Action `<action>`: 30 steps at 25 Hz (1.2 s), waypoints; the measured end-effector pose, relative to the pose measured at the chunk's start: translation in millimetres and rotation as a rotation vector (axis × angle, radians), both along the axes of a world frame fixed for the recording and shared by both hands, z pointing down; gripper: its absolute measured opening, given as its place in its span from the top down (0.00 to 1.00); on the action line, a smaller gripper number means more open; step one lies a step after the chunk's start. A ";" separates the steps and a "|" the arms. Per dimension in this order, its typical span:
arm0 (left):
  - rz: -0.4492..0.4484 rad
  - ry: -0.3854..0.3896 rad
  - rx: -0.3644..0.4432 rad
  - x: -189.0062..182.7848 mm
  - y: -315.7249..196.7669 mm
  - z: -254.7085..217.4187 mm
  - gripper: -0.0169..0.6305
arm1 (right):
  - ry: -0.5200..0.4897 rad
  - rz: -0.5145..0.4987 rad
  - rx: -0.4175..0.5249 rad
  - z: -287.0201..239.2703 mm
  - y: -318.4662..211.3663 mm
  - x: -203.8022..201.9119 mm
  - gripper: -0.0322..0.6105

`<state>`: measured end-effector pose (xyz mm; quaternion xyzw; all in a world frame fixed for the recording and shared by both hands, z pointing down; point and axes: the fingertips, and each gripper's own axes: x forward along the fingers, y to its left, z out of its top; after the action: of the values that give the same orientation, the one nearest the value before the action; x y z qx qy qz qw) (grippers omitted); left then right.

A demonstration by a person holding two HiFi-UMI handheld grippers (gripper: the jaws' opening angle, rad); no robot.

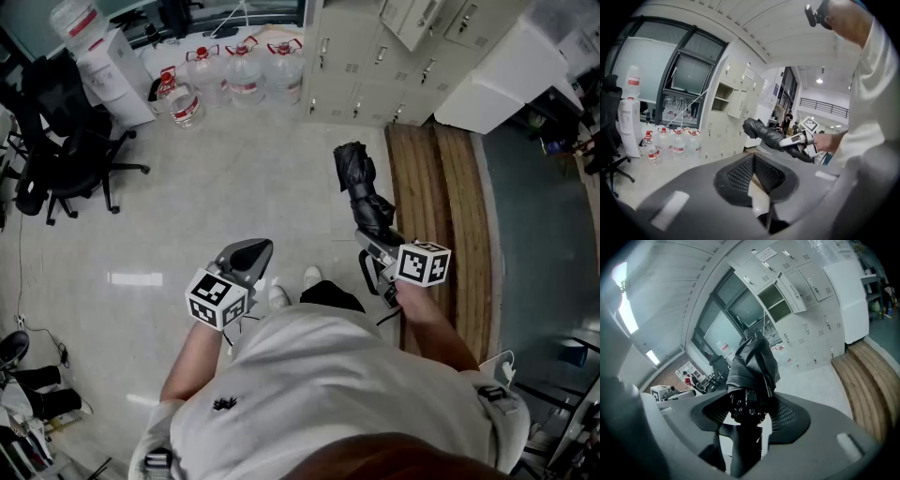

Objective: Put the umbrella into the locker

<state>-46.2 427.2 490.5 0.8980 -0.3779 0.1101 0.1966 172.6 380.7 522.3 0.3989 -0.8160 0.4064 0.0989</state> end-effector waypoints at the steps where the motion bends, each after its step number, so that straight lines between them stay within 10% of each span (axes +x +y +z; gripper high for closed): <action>1: 0.006 0.005 0.005 5.1 -4.5 -2.8 0.89 | 0.000 0.006 0.002 -1.5 -3.3 1.7 0.56; 19: 0.055 -0.036 0.051 89.0 -121.1 -24.7 0.89 | 0.077 -0.049 0.067 -5.7 -122.8 52.5 0.56; 30: 0.122 -0.041 0.073 73.7 -237.1 -16.4 0.89 | 0.124 0.015 0.065 -4.1 -225.3 41.7 0.56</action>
<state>27.5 190.1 474.0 0.9235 -0.3303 0.1263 0.1488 214.3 155.4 518.2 0.4326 -0.8181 0.3548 0.1331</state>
